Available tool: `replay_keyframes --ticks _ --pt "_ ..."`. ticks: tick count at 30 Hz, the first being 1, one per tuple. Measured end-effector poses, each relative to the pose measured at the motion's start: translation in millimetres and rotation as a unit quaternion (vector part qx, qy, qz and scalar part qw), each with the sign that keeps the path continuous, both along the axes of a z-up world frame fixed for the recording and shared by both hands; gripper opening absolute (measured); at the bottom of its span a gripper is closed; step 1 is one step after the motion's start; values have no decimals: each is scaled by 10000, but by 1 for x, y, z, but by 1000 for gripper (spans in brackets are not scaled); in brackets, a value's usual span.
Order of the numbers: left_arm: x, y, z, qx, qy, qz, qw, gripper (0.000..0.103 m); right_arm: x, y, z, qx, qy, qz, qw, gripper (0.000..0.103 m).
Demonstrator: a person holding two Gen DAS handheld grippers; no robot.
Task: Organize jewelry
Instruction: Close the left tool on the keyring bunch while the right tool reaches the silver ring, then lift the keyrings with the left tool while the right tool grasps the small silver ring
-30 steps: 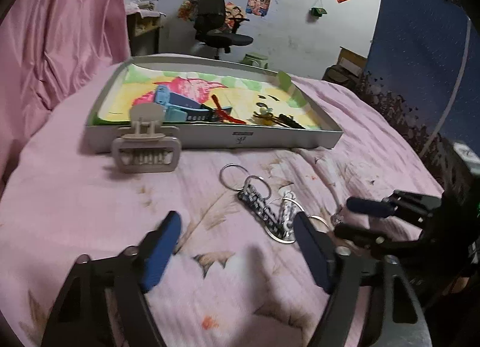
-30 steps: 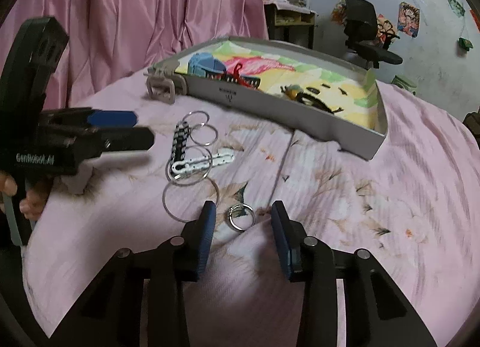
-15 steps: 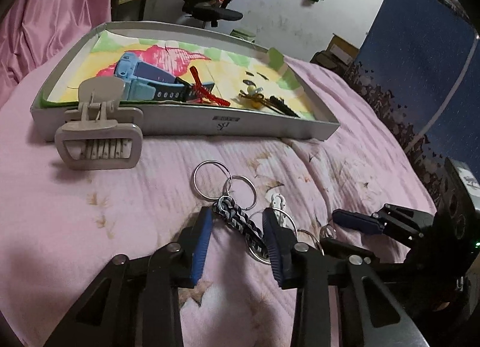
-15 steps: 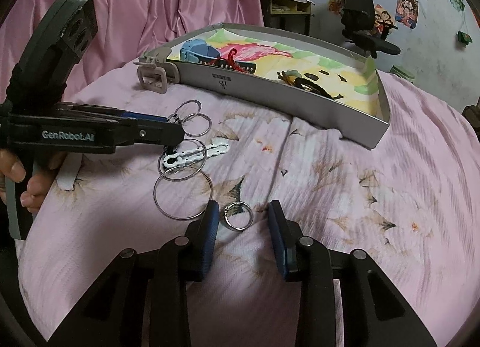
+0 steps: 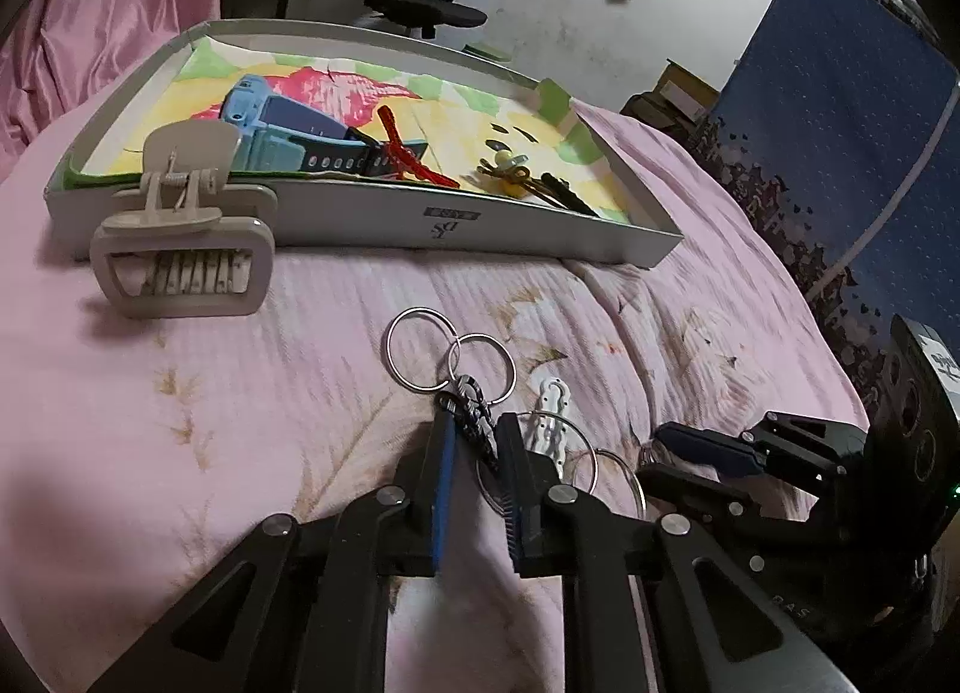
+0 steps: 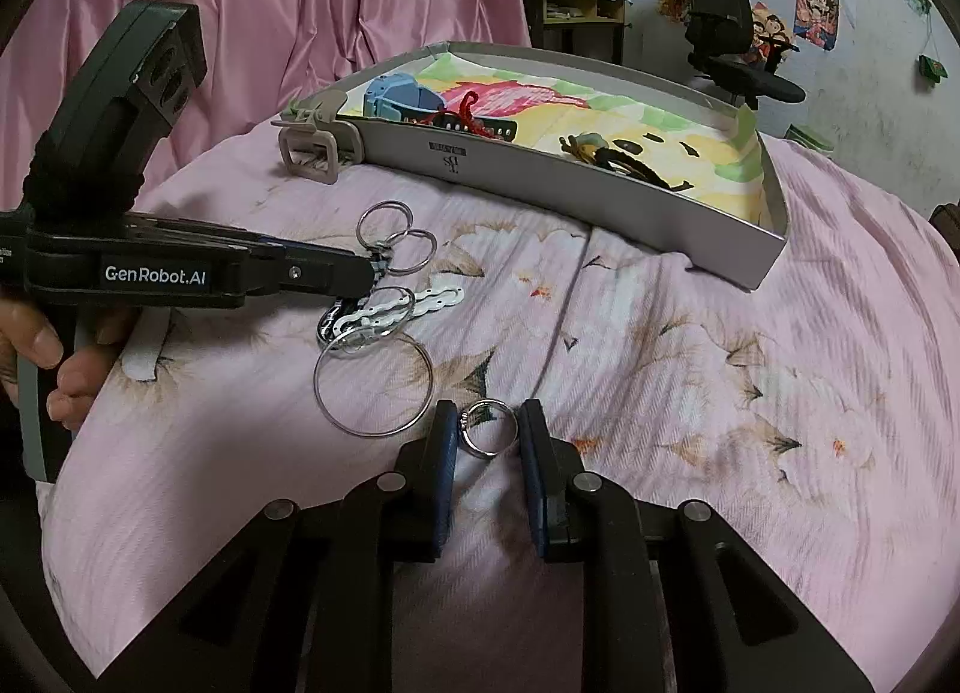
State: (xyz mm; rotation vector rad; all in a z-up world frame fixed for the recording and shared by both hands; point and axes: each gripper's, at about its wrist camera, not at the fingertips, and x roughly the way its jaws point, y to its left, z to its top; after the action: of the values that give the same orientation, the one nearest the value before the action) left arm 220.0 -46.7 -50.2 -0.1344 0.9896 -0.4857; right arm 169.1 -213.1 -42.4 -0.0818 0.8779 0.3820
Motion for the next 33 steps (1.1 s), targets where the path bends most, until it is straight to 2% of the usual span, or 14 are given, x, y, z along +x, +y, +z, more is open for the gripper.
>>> replay_keyframes --ticks 3,14,21,28,33 --pt "-2 -2 0 -28 -3 -57 10000 5 -1 -1 1 37 -29 -7 10000 18" --pt "-19 -1 10 11 -149 -36 9999 4 -6 -10 8 325 -252 -96 9991 18" --pt "-25 12 19 -266 -341 202 9989 4 -7 -17 18 614 -610 -228 9960 18" --pt "-27 24 34 -781 -678 377 9939 4 -6 -17 28 826 -997 -307 9911 18" --pt "-20 24 49 -896 -965 465 9902 4 7 -17 39 967 -1294 -459 9858 18"
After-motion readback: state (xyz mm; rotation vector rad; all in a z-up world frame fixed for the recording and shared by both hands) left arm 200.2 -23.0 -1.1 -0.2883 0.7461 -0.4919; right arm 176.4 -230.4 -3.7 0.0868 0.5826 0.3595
